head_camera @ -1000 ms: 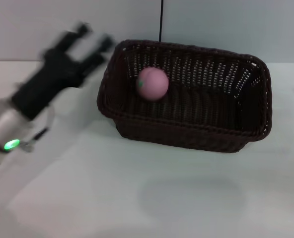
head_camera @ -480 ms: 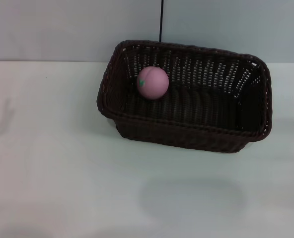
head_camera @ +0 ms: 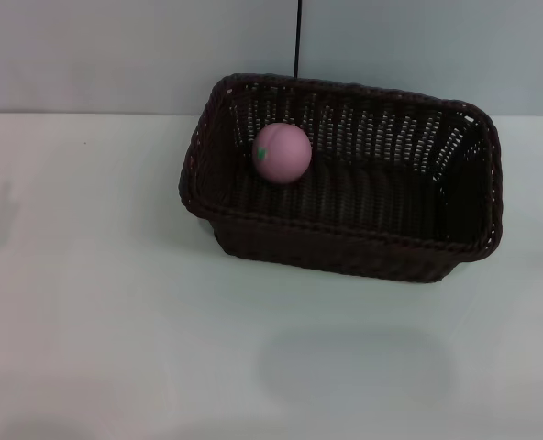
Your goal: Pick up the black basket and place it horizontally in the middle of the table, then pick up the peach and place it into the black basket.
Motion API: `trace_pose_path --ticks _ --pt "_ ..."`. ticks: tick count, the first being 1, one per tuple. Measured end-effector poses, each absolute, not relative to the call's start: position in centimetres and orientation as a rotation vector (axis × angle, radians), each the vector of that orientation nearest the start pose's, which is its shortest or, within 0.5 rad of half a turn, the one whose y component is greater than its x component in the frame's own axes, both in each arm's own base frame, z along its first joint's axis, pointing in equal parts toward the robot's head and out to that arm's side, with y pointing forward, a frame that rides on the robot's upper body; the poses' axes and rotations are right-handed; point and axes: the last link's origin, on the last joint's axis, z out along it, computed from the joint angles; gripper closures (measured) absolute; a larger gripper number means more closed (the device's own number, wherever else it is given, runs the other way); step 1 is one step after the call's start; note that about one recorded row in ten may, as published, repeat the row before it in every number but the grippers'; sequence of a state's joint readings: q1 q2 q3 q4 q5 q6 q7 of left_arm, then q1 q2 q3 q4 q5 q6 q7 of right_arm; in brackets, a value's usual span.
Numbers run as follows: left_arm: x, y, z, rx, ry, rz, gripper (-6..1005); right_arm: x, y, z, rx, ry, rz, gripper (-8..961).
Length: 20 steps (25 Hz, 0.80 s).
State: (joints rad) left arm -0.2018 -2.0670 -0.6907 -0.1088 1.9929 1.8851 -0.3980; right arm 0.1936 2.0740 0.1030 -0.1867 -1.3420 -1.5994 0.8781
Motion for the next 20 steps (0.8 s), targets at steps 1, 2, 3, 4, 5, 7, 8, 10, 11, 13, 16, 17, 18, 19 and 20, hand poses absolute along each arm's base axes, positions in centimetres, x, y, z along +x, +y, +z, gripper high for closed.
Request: trace_pose_path --ticks 1,2,3,4,5,7,8,10,11,13,16,17,18,19,20 --pt "-33.9 21.6 6.3 -1.182 -0.309 -1.147 184 40.6 21.1 9.7 -1.124 0.709 1.106 294" --pt "-33.8 21.7 6.2 -1.182 -0.311 -1.150 184 40.9 20.9 9.7 -1.111 0.717 1.097 294" --pt "-33.8 21.7 6.2 -1.181 -0.313 -1.153 184 41.1 20.7 9.8 -1.100 0.722 1.089 294" --pt "-33.7 21.8 6.2 -1.180 -0.312 -1.159 184 41.4 20.4 9.9 -1.078 0.730 1.077 294" --pt "-33.7 21.8 6.2 -1.180 -0.312 -1.159 185 41.4 20.4 9.9 -1.078 0.730 1.077 294" --pt "-33.6 21.8 6.2 -1.182 -0.310 -1.163 185 41.6 20.3 10.0 -1.063 0.736 1.070 294" --pt "-33.6 21.9 6.2 -1.183 -0.310 -1.165 185 41.7 20.2 10.0 -1.059 0.738 1.068 294" --pt "-33.5 22.0 6.2 -1.186 -0.309 -1.167 185 41.7 20.2 10.0 -1.058 0.740 1.067 294" --pt "-33.5 22.0 6.1 -1.187 -0.310 -1.168 185 41.8 20.2 10.0 -1.057 0.740 1.066 294" --pt "-33.4 22.2 6.1 -1.190 -0.310 -1.172 185 41.8 20.2 10.0 -1.052 0.742 1.065 294" --pt "-33.2 22.5 6.0 -1.196 -0.308 -1.180 184 42.0 20.1 10.1 -1.042 0.747 1.061 294" --pt "-33.2 22.6 6.0 -1.198 -0.308 -1.181 184 42.0 20.1 10.0 -1.040 0.751 1.058 294" --pt "-33.1 22.6 6.1 -1.199 -0.307 -1.183 184 42.1 20.1 10.0 -1.038 0.754 1.056 294" --pt "-33.1 22.7 6.1 -1.200 -0.306 -1.184 184 42.1 20.1 10.0 -1.037 0.757 1.054 294" --pt "-33.1 22.8 6.1 -1.200 -0.306 -1.184 184 42.1 20.1 10.0 -1.036 0.760 1.052 294"
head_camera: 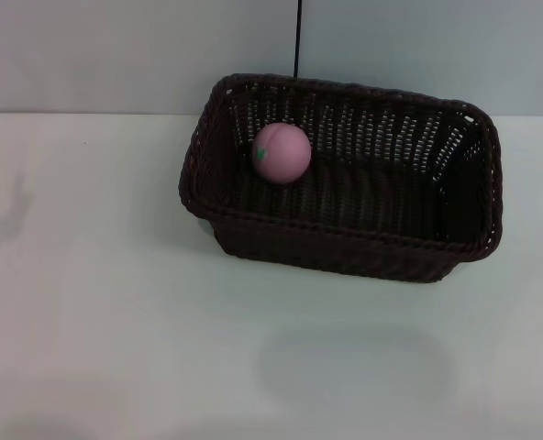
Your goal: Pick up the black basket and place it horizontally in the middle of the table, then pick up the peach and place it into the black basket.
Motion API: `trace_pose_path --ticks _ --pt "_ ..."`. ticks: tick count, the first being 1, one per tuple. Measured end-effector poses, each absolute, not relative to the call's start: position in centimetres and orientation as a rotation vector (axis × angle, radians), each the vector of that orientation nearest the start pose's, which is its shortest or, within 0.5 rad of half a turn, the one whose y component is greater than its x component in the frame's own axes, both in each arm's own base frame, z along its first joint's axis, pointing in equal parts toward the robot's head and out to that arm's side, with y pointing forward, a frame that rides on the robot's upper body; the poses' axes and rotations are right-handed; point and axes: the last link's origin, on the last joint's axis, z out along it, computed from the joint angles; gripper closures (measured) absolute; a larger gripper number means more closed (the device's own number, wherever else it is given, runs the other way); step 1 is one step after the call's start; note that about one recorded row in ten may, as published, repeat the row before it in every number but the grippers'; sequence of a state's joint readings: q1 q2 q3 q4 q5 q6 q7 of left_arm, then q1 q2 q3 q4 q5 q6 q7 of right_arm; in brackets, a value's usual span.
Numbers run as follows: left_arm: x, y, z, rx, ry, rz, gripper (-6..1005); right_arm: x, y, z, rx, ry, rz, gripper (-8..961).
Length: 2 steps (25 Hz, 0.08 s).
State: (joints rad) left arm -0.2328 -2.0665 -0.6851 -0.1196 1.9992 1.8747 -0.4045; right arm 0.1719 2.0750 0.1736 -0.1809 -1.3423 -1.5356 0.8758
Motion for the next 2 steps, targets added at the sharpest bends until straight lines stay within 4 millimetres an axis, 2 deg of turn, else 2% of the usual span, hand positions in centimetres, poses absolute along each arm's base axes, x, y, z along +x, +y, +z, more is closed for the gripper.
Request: trace_pose_path --ticks 2 --pt "-33.01 22.94 6.04 -1.202 -0.306 -1.187 184 42.20 20.07 9.97 -1.032 0.762 1.050 294"
